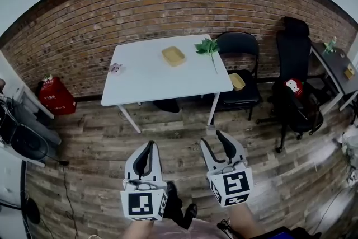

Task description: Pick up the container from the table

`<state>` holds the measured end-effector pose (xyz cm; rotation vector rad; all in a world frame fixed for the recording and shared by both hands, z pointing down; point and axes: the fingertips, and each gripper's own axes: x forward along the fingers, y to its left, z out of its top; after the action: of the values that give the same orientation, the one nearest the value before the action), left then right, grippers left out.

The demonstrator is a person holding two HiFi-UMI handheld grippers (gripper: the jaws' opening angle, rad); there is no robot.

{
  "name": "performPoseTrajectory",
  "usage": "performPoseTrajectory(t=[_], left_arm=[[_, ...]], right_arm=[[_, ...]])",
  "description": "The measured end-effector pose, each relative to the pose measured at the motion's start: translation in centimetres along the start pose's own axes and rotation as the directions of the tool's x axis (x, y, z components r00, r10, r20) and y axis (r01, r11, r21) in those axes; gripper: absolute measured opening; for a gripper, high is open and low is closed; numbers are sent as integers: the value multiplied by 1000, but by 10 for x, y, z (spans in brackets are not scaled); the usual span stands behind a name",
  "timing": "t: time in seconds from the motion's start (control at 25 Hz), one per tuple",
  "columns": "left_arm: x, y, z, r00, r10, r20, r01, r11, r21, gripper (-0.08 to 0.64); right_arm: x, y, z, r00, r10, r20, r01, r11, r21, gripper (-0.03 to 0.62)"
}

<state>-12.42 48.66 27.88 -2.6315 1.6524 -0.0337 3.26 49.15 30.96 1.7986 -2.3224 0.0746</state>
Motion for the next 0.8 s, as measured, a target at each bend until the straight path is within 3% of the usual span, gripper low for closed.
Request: performPoseTrajectory(t=[0.44,0.8], left_arm=[[84,43,-29,1000,-5,-31,4,1000,-14,9],[185,98,-22,999,-28,-16,28,1000,3,9]], right_arm=[[89,-25,-16,999,-19,-43,19,1000,5,190],[190,-57,19,999,-43,-15,43,999,-6,185]])
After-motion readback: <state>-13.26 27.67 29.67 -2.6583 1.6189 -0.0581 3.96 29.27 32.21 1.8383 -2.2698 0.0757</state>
